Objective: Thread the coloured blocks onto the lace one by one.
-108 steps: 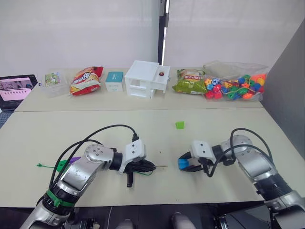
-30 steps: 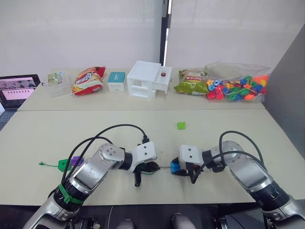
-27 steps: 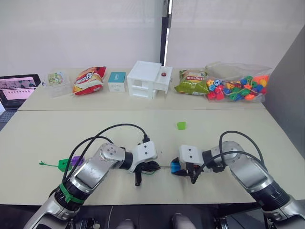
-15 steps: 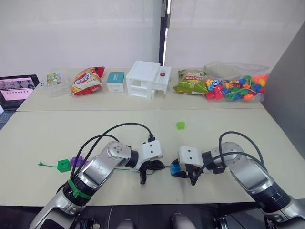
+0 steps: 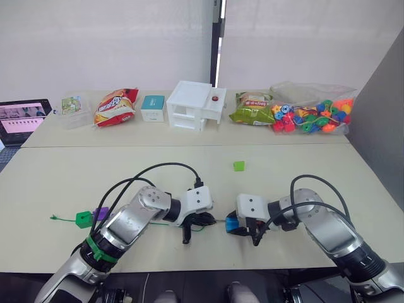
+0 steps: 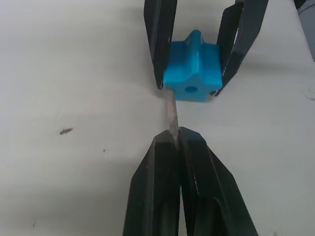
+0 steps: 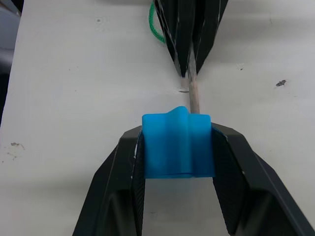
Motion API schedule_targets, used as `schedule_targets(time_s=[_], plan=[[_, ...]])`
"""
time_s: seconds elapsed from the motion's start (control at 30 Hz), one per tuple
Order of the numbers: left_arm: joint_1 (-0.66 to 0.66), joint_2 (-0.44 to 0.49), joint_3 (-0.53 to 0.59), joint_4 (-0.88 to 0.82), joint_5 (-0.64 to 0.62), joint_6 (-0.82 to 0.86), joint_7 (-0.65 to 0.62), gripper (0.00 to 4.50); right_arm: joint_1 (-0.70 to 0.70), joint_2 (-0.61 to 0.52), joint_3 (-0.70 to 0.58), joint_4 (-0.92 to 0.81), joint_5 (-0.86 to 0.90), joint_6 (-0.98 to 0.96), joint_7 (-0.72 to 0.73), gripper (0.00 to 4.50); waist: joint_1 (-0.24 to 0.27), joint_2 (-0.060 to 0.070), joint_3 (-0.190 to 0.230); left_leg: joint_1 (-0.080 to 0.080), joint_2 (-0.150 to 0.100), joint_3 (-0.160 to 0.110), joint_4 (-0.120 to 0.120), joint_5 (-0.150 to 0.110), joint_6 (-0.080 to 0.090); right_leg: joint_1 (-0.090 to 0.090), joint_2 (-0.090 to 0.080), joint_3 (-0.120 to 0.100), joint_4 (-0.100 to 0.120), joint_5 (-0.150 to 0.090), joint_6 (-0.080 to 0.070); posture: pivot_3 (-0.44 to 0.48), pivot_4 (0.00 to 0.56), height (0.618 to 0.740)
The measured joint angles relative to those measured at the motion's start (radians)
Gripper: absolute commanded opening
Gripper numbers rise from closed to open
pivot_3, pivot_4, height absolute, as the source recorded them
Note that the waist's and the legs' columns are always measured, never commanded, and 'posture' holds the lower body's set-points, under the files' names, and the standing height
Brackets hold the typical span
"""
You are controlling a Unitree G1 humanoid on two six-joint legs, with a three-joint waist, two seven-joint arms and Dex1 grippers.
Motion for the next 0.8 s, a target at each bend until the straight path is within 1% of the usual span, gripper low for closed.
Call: schedule_targets(time_s=[0.17,0.8], plan=[[0.032,0.016,0.01,-0.027,-0.009,0.002,-0.007,0.0,-0.003,-0.002,-0.003,0.015,0.006,-0.007,0.002,1.36,0.001,0.0,0.0,0.0,0.0,0.0,0.0,0.0,0.0,0.001,0.0,0.0,0.0,0.0,0.0,0.0,0.15,0.74],[0.047,0.019,0.015,-0.049,-0.029,0.02,0.013,0.0,-0.003,-0.003,-0.003,0.015,0.007,-0.006,0.001,1.36,0.001,0.0,0.0,0.001,0.0,0.0,0.0,0.0,0.0,0.001,0.0,0.0,0.0,0.0,0.0,0.0,0.15,0.74]])
